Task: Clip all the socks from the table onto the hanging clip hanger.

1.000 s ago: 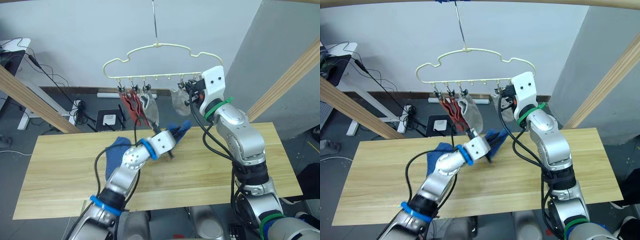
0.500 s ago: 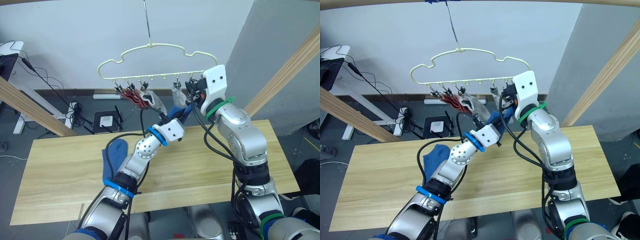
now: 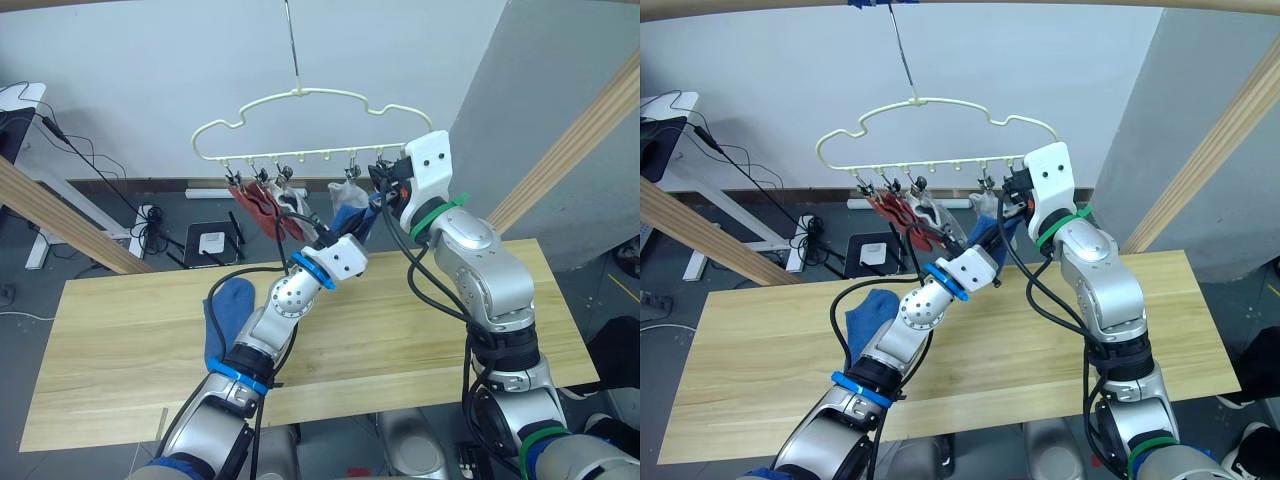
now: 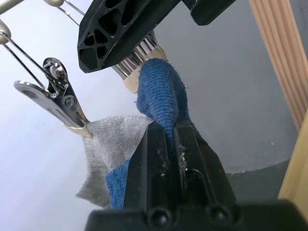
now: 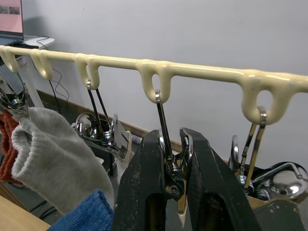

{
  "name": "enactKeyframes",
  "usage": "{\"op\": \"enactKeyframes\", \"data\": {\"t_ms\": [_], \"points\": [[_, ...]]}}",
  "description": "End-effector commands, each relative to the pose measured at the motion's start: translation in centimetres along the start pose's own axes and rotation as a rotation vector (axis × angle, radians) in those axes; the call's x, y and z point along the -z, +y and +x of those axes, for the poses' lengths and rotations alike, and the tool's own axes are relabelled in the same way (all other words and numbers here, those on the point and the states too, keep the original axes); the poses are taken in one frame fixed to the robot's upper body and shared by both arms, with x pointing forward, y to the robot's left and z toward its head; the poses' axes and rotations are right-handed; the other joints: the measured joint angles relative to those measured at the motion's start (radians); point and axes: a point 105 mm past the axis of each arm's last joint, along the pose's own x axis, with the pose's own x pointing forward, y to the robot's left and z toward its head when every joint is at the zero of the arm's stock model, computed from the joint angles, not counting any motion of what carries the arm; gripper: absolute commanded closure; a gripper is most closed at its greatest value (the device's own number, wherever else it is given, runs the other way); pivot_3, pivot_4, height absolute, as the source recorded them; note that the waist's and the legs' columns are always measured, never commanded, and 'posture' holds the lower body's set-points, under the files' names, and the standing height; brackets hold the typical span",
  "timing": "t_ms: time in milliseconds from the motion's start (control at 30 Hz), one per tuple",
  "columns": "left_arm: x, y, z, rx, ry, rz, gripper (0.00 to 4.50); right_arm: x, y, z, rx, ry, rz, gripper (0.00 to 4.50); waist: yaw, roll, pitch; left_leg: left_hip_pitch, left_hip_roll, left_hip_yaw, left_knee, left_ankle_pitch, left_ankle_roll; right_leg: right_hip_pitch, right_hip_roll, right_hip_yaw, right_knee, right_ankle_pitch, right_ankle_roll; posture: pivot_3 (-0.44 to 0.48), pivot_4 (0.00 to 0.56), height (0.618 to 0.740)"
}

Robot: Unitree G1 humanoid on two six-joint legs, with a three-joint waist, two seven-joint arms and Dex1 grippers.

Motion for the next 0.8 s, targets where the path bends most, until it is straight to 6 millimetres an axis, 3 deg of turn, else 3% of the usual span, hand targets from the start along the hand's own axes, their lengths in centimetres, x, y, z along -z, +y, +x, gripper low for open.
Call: {"op": "enactKeyframes", "data": {"t_ms": [33,200,800], "points": [[-0.6,-0.7,0.4,0.041,-0.027,0.009,4.50,-1.6,0.0,-0.4,0.007,-0.060,0.001,4.30,0.000,0.000,0.000,0.000,0.000,0.000,0.000,0.000,0.000,0.000,0.000,0.000,0.000,0.000,0.000,-0.276,0.306,0.733],[-0.7,-1.2,0.3,0.063,-0.033,0.023,4.50,-1.6,-0.1,-0.4,0.010,-0.061,0.002,4.30,-0.001,0.000,0.000,0.000,0.000,0.000,0.000,0.000,0.000,0.000,0.000,0.000,0.000,0.000,0.000,-0.276,0.306,0.733],[-1.4,0.2,1.1,-0.014,-0.061,0.031,4.50,-1.2,0.1,-0.4,-0.002,-0.038,0.006,4.30,-0.001,0.000,0.000,0.000,0.000,0.000,0.000,0.000,0.000,0.000,0.000,0.000,0.000,0.000,0.000,-0.276,0.308,0.733]]}}
